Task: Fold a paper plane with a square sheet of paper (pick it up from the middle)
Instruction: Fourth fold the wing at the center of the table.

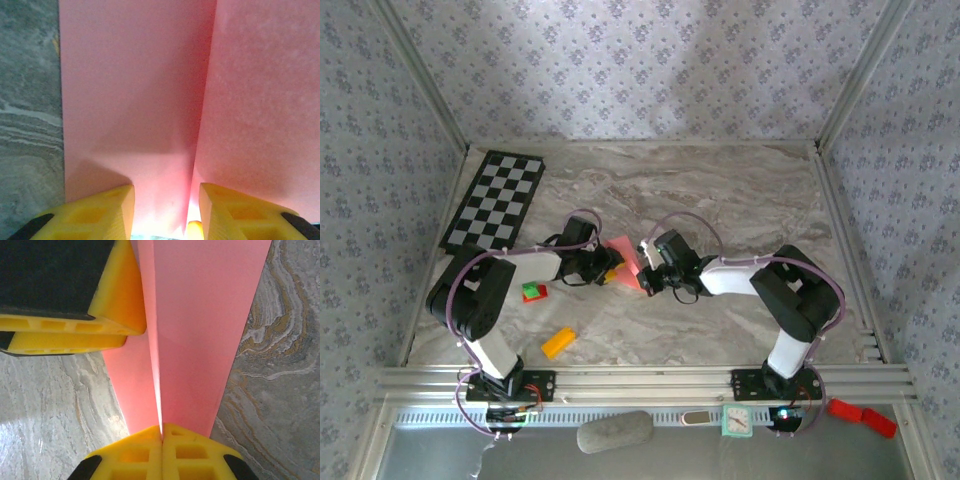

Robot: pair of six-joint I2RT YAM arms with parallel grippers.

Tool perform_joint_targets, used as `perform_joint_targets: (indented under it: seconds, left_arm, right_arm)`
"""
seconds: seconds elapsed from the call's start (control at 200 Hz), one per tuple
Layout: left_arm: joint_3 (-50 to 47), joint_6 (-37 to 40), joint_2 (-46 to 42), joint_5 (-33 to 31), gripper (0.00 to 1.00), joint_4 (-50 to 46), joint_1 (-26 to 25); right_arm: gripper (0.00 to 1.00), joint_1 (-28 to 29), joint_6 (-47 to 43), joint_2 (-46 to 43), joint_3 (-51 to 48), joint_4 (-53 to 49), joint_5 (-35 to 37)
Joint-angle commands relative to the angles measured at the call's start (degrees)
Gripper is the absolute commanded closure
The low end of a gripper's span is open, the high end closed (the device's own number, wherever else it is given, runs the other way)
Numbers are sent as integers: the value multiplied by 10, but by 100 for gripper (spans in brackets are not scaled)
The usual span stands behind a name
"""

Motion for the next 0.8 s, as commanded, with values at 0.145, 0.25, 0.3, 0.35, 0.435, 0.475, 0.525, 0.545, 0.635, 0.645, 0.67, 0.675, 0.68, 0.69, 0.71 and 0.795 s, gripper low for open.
perform_joint_targets:
  seconds: [0.145,0.25,0.3,0.35,0.435,0.475,0.525,0.545,0.635,0.645,0.67,0.675,0.68,0.69,0.71,0.795]
  left_arm:
    - [10,35,-27,-29,64,-69,-3]
    - [13,53,-43,-34,64,-71,-3]
    - [13,61,-48,-33,64,-70,-3]
    - [13,69,-52,-32,63,-69,-3]
    - [10,80,-55,-29,61,-64,-5]
    - [10,84,-56,-27,60,-61,-6]
    - [8,90,-55,-25,59,-54,-8]
    - [8,92,-56,-25,58,-52,-9]
    - [10,102,-52,-22,56,-50,-12]
    - [10,102,-51,-23,55,-50,-12]
    - [12,105,-50,-22,54,-51,-13]
    - [12,106,-50,-22,54,-51,-13]
    - [12,106,-49,-22,54,-51,-13]
    - [13,107,-48,-22,54,-52,-14]
    - [13,109,-47,-21,53,-52,-14]
    - [18,116,-37,-22,52,-57,-15]
  right_arm:
    - [95,-23,26,14,0,27,-78]
    - [95,-32,37,22,-1,38,-111]
    - [95,-36,43,26,-1,41,-123]
    - [96,-39,48,30,0,45,-135]
    - [95,-42,55,35,1,48,-147]
    - [95,-43,57,38,2,48,-151]
    - [96,-45,60,42,3,49,-157]
    - [96,-45,62,44,2,50,-158]
    - [96,-48,68,49,2,55,-166]
    - [96,-48,69,49,2,55,-167]
    - [96,-49,71,51,2,56,-169]
    - [96,-50,71,51,2,57,-170]
    - [96,-50,72,51,2,57,-170]
    - [96,-50,72,52,2,57,-171]
    - [96,-51,74,53,2,59,-172]
    - [96,-55,82,56,1,66,-180]
